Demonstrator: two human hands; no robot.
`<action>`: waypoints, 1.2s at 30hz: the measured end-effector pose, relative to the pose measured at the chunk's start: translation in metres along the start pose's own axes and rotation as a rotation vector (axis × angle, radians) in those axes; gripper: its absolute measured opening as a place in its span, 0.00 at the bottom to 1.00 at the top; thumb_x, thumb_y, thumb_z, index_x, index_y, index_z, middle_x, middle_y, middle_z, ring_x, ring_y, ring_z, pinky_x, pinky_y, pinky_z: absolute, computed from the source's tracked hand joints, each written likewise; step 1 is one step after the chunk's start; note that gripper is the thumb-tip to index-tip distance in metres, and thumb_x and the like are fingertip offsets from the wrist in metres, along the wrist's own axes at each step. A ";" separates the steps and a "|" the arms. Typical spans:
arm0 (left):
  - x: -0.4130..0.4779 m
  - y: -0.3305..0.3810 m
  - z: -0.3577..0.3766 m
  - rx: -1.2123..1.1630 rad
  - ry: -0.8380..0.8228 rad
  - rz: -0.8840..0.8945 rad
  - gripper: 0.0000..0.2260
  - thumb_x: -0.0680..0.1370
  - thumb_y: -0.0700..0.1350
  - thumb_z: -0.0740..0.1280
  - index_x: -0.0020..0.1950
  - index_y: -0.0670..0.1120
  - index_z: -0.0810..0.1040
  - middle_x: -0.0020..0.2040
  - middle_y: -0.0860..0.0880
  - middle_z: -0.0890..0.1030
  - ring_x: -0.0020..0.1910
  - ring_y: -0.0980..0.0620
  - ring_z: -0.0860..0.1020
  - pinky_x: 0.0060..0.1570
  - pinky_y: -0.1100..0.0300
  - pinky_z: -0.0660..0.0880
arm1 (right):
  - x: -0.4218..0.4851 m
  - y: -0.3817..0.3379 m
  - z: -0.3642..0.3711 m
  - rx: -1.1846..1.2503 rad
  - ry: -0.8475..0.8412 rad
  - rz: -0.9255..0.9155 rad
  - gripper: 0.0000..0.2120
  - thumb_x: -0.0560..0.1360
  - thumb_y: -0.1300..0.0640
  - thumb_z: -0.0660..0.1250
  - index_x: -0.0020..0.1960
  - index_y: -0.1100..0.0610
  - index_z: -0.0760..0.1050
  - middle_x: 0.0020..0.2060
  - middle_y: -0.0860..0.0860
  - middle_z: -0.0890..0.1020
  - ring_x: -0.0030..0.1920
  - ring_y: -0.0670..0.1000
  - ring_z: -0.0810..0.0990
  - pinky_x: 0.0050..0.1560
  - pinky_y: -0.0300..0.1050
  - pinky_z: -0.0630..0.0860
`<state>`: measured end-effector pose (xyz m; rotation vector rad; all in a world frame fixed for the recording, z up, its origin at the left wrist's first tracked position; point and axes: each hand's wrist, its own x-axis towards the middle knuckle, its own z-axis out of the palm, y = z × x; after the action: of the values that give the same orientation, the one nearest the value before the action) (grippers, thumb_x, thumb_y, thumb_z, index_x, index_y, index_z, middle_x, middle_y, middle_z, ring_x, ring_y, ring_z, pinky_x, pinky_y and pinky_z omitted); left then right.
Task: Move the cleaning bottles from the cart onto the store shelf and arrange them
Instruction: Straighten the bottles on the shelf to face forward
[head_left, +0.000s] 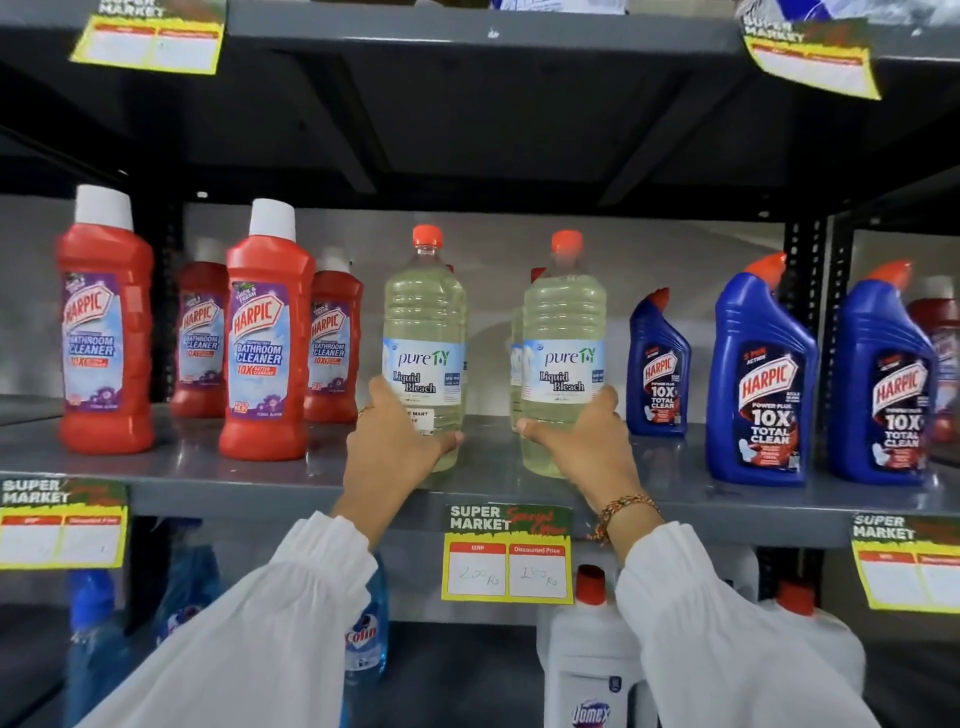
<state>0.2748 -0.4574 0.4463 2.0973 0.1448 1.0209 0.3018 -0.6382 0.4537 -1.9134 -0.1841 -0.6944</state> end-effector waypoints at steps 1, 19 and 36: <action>0.000 0.000 0.000 -0.006 -0.005 0.001 0.36 0.63 0.52 0.79 0.62 0.45 0.62 0.58 0.44 0.79 0.55 0.41 0.78 0.49 0.54 0.72 | 0.000 0.000 0.000 0.006 -0.003 0.002 0.41 0.63 0.50 0.77 0.67 0.57 0.57 0.60 0.57 0.75 0.58 0.59 0.76 0.59 0.57 0.76; -0.036 0.031 0.009 0.073 0.277 0.274 0.38 0.75 0.56 0.65 0.75 0.37 0.52 0.75 0.37 0.60 0.75 0.40 0.56 0.74 0.46 0.56 | -0.014 0.006 -0.026 0.221 0.106 -0.120 0.42 0.70 0.46 0.71 0.75 0.58 0.52 0.72 0.55 0.66 0.72 0.55 0.63 0.70 0.51 0.63; -0.112 0.216 0.200 -0.113 -0.152 0.133 0.58 0.63 0.56 0.77 0.76 0.42 0.39 0.77 0.39 0.53 0.75 0.39 0.57 0.70 0.45 0.60 | 0.058 0.124 -0.233 -0.178 0.305 0.028 0.60 0.60 0.48 0.79 0.75 0.63 0.42 0.74 0.63 0.56 0.74 0.63 0.54 0.73 0.60 0.55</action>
<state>0.2935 -0.7715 0.4518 2.0935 -0.1269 0.9197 0.3126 -0.9086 0.4544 -1.9448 0.0996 -0.9996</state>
